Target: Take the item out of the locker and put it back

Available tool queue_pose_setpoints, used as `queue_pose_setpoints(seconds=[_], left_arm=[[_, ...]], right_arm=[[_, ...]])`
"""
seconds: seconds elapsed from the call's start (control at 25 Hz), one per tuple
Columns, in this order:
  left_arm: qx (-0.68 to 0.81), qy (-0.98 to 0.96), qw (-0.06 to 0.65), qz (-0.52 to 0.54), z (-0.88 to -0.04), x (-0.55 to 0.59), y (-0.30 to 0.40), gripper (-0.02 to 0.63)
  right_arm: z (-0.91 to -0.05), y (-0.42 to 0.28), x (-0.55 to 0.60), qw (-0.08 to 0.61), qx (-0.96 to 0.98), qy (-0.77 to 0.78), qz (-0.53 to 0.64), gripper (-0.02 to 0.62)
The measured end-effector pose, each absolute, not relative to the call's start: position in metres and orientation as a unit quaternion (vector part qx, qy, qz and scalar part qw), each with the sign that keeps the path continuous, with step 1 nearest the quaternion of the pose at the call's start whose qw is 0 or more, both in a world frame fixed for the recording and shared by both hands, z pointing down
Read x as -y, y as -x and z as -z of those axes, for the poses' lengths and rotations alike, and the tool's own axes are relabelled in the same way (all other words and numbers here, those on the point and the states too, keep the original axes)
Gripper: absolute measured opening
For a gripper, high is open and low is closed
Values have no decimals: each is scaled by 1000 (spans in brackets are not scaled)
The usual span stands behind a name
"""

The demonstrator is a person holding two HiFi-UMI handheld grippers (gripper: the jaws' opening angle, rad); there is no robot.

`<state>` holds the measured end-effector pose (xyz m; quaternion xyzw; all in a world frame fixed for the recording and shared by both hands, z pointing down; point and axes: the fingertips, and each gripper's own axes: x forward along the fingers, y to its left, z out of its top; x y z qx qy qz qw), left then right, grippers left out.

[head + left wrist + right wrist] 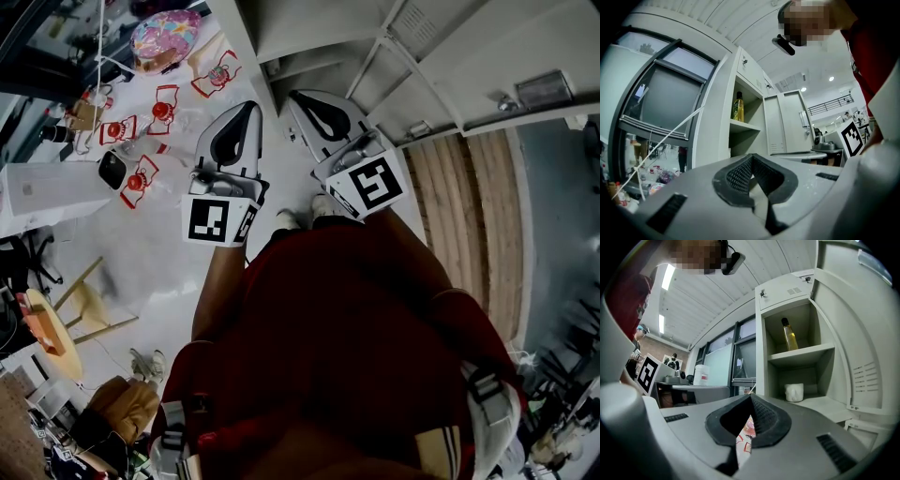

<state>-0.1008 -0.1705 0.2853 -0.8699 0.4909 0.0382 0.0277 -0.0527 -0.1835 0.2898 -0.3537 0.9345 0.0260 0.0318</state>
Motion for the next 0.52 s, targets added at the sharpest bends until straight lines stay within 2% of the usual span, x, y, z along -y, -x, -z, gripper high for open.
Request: queue_pose_setpoints(seconds=[0.52], left_arm=[[-494,868,34,-45,-278,160,97,6]], right_arm=[[-286,44,175,35,-932,360,-27,-3]])
